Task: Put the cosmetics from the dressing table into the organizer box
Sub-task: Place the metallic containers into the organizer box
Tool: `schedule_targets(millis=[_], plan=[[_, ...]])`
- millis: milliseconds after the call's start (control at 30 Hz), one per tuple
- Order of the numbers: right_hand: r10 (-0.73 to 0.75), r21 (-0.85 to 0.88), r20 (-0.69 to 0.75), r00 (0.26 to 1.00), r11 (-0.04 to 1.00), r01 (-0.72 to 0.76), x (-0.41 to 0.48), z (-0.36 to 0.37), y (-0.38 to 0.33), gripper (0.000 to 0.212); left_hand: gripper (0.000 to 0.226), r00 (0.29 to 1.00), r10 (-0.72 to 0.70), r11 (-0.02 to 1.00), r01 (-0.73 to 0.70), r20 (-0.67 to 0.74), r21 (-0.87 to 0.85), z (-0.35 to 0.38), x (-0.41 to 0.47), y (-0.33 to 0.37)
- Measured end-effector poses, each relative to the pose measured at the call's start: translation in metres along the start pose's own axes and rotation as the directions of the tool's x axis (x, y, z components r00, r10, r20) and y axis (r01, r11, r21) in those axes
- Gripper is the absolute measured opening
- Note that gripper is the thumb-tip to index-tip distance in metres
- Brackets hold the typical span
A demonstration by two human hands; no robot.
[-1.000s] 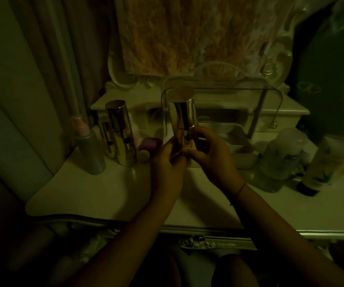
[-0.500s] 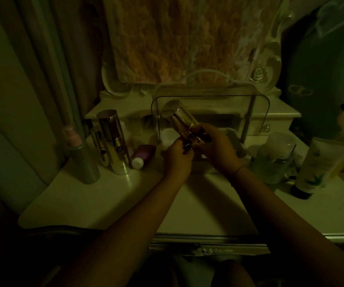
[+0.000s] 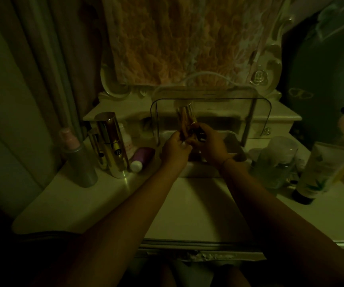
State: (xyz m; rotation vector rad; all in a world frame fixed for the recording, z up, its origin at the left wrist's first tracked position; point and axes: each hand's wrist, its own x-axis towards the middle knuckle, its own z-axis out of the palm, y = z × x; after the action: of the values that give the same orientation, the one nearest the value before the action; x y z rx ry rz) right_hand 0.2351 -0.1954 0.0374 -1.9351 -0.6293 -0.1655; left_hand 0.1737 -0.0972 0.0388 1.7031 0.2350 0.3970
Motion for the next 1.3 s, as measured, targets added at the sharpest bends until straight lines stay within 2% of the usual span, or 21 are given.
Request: schedule_targets(millis=[100, 267, 400, 467, 533, 633, 767, 833, 967, 1133, 1233, 1300], plan=[[0.059, 0.068, 0.004, 0.998, 0.996, -0.059, 0.007, 0.008, 0.000, 0.051, 0.050, 1.000, 0.022, 1.000, -0.022, 0.017, 0.009, -0.004, 0.003, 0.002], [0.093, 0.076, 0.011, 0.996, 0.993, -0.094, 0.017, 0.017, 0.000, 0.062, 0.059, 0.998, 0.052, 0.998, -0.053, 0.033, 0.036, -0.014, 0.011, 0.000], [0.099, 0.153, 0.056, 0.994, 0.982, -0.106, 0.023, 0.027, -0.005, 0.063, 0.060, 0.997, 0.065, 0.995, -0.068, 0.041, 0.077, -0.020, 0.014, -0.004], [0.093, 0.171, 0.078, 0.993, 0.980, -0.105, 0.026, 0.031, -0.007, 0.065, 0.054, 0.995, 0.100, 0.983, -0.103, 0.025, 0.151, -0.025, 0.011, -0.007], [0.083, 0.172, 0.097, 0.992, 0.980, -0.099, 0.028, 0.034, -0.007, 0.065, 0.054, 0.989, 0.145, 0.944, -0.143, 0.016, 0.299, -0.029, 0.003, -0.014], [0.073, 0.128, 0.115, 0.991, 0.988, -0.088, 0.030, 0.037, -0.007, 0.063, 0.056, 0.972, 0.236, 0.812, -0.209, 0.021, 0.544, -0.031, -0.014, -0.028], [0.093, 0.131, 0.133, 0.987, 0.985, -0.111, 0.031, 0.038, -0.007, 0.062, 0.036, 0.936, 0.348, 0.692, -0.289, 0.045, 0.661, -0.037, -0.027, -0.043], [0.124, 0.155, 0.147, 0.981, 0.977, -0.147, 0.031, 0.039, -0.006, 0.057, 0.031, 0.928, 0.363, 0.662, -0.318, 0.082, 0.679, -0.040, -0.026, -0.049], [0.141, 0.129, 0.145, 0.979, 0.979, -0.160, 0.032, 0.041, -0.004, 0.047, 0.030, 0.908, 0.397, 0.663, -0.384, 0.133, 0.643, -0.042, -0.026, -0.053], [0.172, -0.020, 0.163, 0.972, 0.985, -0.171, 0.030, 0.039, -0.006, 0.040, 0.031, 0.924, 0.362, 0.721, -0.363, 0.126, 0.590, -0.046, -0.034, -0.047], [0.158, -0.055, 0.108, 0.981, 0.987, -0.153, 0.020, 0.035, -0.018, 0.041, 0.032, 0.910, 0.400, 0.753, -0.393, 0.106, 0.528, -0.055, -0.050, -0.038], [0.138, -0.027, -0.024, 0.990, 0.990, -0.138, 0.005, 0.031, -0.027, 0.045, 0.031, 0.879, 0.472, 0.743, -0.438, 0.067, 0.507, -0.065, -0.063, -0.033]])
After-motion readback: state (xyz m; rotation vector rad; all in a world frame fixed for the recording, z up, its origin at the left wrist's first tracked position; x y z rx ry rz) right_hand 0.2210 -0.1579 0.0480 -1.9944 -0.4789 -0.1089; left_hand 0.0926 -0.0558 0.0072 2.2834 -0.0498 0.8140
